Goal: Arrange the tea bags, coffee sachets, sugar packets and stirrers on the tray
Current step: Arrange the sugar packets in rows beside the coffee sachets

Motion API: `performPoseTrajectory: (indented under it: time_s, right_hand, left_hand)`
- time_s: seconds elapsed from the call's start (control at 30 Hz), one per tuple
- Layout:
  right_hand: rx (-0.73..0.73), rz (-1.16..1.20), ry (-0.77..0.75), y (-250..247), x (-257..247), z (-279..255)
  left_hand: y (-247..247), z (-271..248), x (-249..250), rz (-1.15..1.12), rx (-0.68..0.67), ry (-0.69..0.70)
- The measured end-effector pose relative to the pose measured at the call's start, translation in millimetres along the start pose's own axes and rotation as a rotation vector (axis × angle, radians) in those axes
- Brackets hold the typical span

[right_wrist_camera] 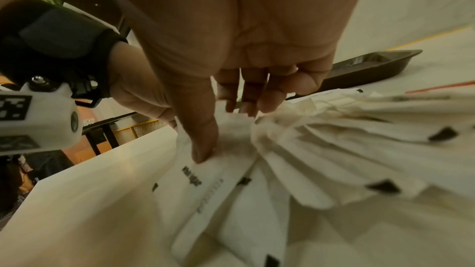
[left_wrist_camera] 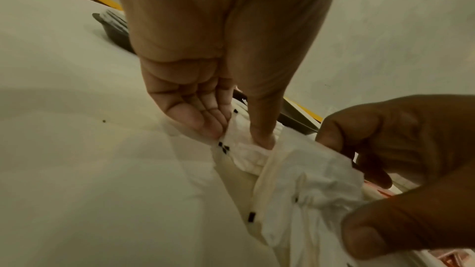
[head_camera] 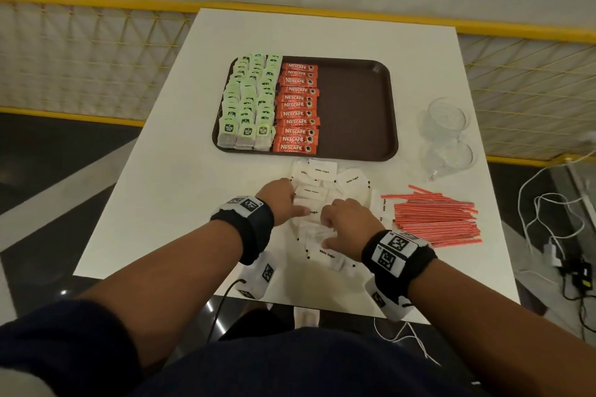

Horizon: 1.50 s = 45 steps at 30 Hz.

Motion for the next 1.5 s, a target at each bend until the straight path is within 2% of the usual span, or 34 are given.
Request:
performPoseTrajectory:
  time_s: [0.13, 0.4, 0.6, 0.83, 0.97, 1.07, 1.2, 1.3, 1.5]
  right_hand:
    - [0.027, 0.095, 0.035, 0, 2, -3]
    - [0.046, 0.326, 0.129, -8, 11, -5]
    - [0.071, 0.480, 0.208, -24, 24, 3]
    - [0.109, 0.632, 0.220, -52, 22, 32]
    - [0.018, 0.702, 0.189, -63, 15, 50]
    - [-0.022, 0.730, 0.170, -72, 11, 65]
    - [-0.034, 0.738, 0.151, -86, 6, 87]
    - [0.000, 0.735, 0.151, -93, 4, 106]
    - [0.113, 0.702, 0.125, -104, -4, 144]
  left_hand:
    - [4, 2, -2, -0.014, 0.001, -0.027]
    - [-1, 0, -8, -0.084, -0.007, 0.028]
    - [-17, 2, -16, -0.125, -0.088, 0.043]
    - [-30, 14, -22, -0.591, -0.081, -0.150]
    - [-35, 20, -14, -0.811, -0.170, -0.238]
    - [-38, 23, -12, -0.961, -0.303, -0.267]
    - [-50, 27, -5, -1.159, -0.423, -0.241]
    - [-62, 34, 0, -1.220, -0.486, -0.198]
    - [-72, 64, 4, -1.190, -0.326, -0.119]
Point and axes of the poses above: each hand's wrist, its own z-axis towards the middle knuckle, its own y-axis out of the palm, x = y × z, the point moved 2 cm from there along z, towards the middle knuckle, and after that the axes turned 15 degrees about x, right-handed, at the moved point
